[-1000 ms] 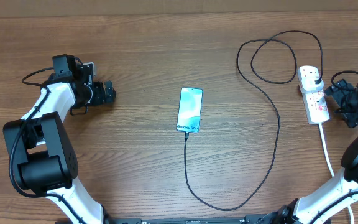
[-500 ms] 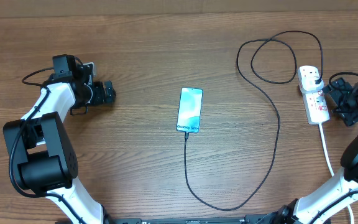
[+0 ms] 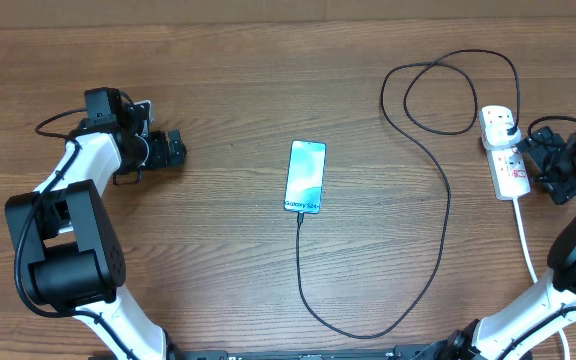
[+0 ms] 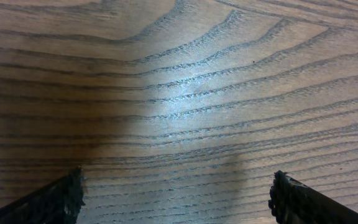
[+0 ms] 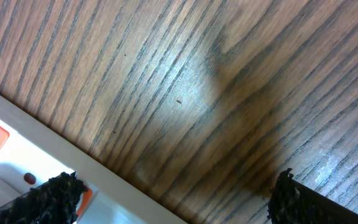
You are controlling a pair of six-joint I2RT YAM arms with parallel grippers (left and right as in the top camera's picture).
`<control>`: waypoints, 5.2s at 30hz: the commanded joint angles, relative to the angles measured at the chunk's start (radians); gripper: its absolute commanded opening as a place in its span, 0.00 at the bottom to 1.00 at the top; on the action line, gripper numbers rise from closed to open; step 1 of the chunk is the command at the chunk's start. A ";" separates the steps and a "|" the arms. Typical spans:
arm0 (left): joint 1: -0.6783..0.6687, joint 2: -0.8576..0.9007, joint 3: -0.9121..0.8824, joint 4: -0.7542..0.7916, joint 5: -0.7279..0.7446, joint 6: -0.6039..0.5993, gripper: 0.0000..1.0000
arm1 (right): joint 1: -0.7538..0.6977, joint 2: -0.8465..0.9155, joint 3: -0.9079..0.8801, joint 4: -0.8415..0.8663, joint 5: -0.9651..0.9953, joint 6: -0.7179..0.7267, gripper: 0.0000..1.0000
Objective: Plug charger to phone and switch on socket
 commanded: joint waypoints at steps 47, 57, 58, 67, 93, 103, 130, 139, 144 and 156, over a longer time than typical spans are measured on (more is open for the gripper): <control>0.002 -0.023 0.003 0.000 -0.006 -0.013 1.00 | 0.055 0.005 -0.007 -0.092 -0.006 -0.009 1.00; 0.002 -0.023 0.003 0.001 -0.006 -0.013 1.00 | 0.055 0.005 -0.007 -0.097 -0.007 -0.032 1.00; 0.002 -0.023 0.003 0.000 -0.006 -0.012 1.00 | 0.055 0.005 -0.007 -0.095 -0.007 -0.032 1.00; 0.002 -0.023 0.003 0.000 -0.006 -0.012 1.00 | 0.055 0.006 -0.007 -0.065 0.004 -0.031 1.00; 0.002 -0.023 0.003 0.000 -0.006 -0.013 1.00 | 0.048 0.001 -0.003 -0.135 0.002 -0.061 1.00; 0.002 -0.023 0.003 0.000 -0.006 -0.012 1.00 | 0.021 -0.194 0.006 -0.179 -0.025 -0.117 0.99; 0.002 -0.023 0.003 0.000 -0.006 -0.012 1.00 | 0.064 -0.192 -0.007 -0.159 -0.033 -0.161 1.00; 0.002 -0.023 0.003 0.000 -0.006 -0.013 1.00 | 0.064 -0.192 -0.007 -0.159 -0.033 -0.161 1.00; 0.002 -0.023 0.003 0.000 -0.006 -0.013 1.00 | 0.064 -0.192 -0.007 -0.159 -0.033 -0.161 1.00; 0.002 -0.008 0.003 0.003 -0.006 -0.012 1.00 | 0.064 -0.192 -0.007 -0.159 -0.033 -0.161 1.00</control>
